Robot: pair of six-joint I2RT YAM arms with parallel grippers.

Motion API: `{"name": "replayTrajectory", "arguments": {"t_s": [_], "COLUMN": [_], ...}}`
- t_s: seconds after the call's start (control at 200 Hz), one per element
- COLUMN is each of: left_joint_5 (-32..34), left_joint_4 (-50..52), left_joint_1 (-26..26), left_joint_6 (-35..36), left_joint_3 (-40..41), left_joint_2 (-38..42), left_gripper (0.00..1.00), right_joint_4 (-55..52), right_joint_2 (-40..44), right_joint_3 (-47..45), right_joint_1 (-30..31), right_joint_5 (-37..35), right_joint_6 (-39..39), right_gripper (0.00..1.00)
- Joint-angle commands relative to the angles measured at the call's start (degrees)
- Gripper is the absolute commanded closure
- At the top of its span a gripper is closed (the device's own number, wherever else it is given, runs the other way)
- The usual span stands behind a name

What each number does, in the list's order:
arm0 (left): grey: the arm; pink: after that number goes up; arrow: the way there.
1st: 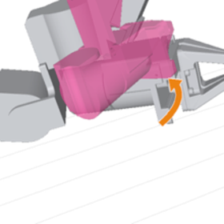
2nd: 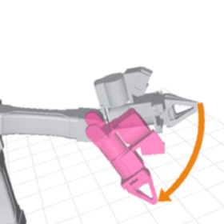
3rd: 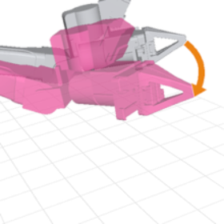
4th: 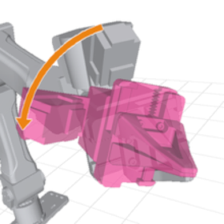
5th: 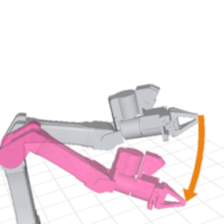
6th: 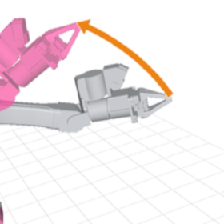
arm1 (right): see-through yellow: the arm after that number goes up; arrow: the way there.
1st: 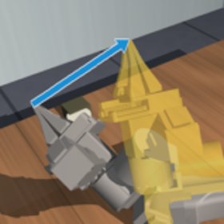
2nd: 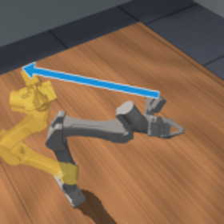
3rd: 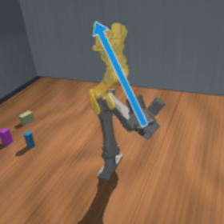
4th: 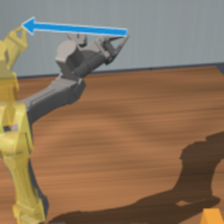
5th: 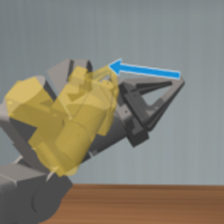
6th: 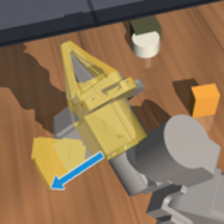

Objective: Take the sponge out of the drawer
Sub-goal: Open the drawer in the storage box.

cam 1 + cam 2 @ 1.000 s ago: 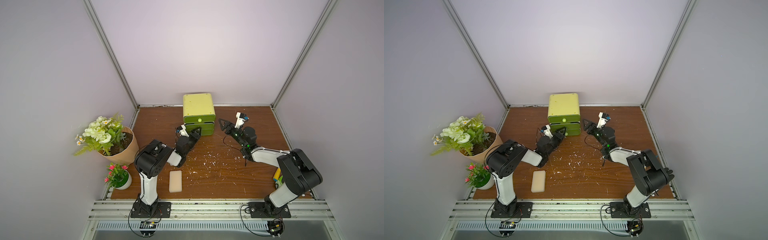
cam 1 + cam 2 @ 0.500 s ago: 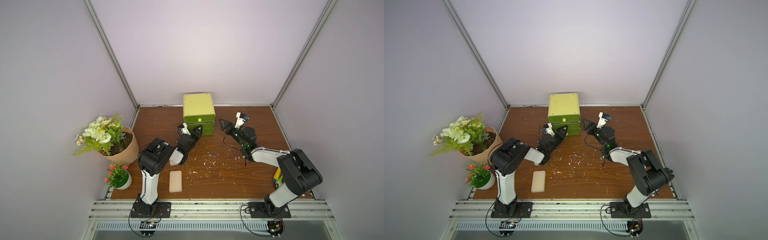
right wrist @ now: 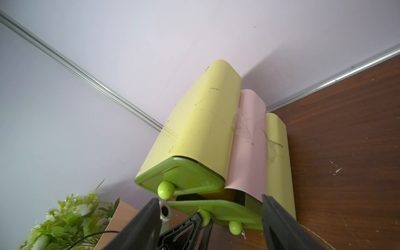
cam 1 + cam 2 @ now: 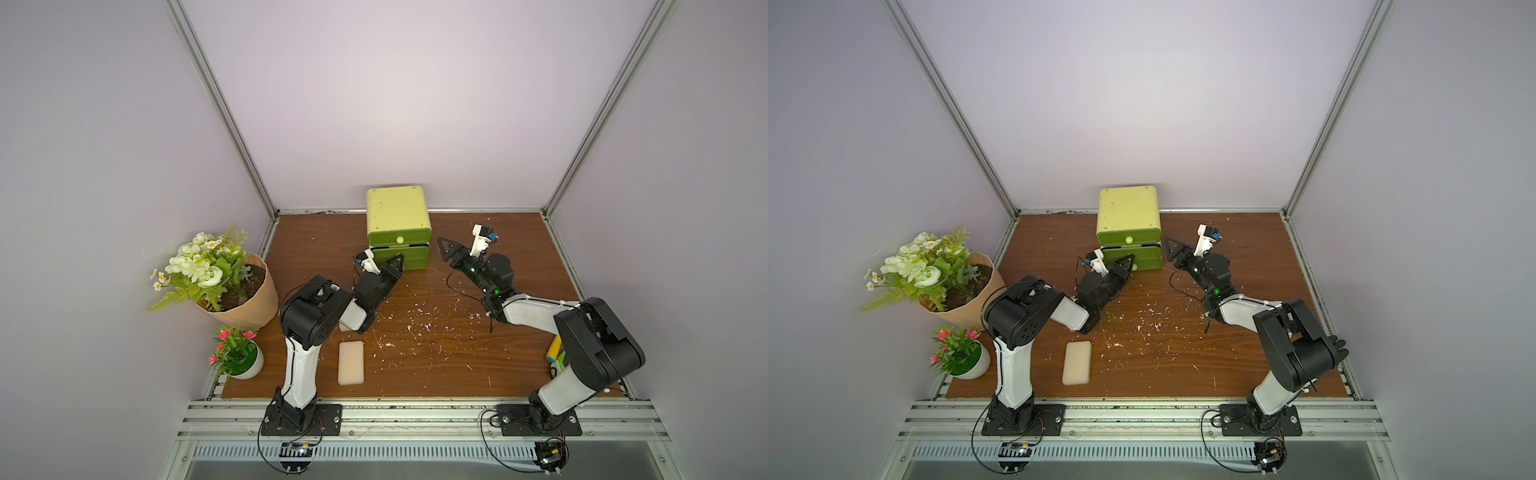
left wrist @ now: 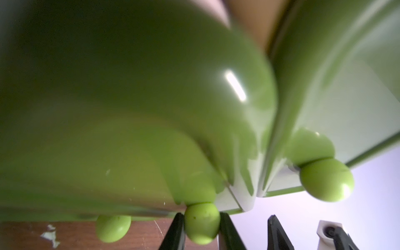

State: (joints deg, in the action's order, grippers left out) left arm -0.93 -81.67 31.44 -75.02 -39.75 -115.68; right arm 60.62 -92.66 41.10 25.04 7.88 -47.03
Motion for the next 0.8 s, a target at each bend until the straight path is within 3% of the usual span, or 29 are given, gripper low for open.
{"name": "replayTrajectory", "arguments": {"t_s": [0.0,0.565,0.796], "left_joint_5": [1.9,6.5,9.5], "left_joint_4": [-1.9,-9.3,-9.9], "left_joint_1": [0.7,2.9,6.4], "left_joint_6": [-0.7,-4.2,-3.2], "left_joint_3": [3.1,11.5,13.4], "left_joint_2": [1.6,4.7,5.9], "left_gripper": [0.8,0.84,0.85], "right_joint_4": [3.1,2.7,2.7], "right_joint_2": [2.1,2.3,2.8], "right_joint_3": [-0.2,0.0,-0.1], "right_joint_1": [-0.2,-0.2,-0.2], "right_joint_5": [0.8,2.1,2.7], "right_joint_6": [-0.3,-1.0,-1.3], "right_gripper": [0.23,0.24,0.24]}}
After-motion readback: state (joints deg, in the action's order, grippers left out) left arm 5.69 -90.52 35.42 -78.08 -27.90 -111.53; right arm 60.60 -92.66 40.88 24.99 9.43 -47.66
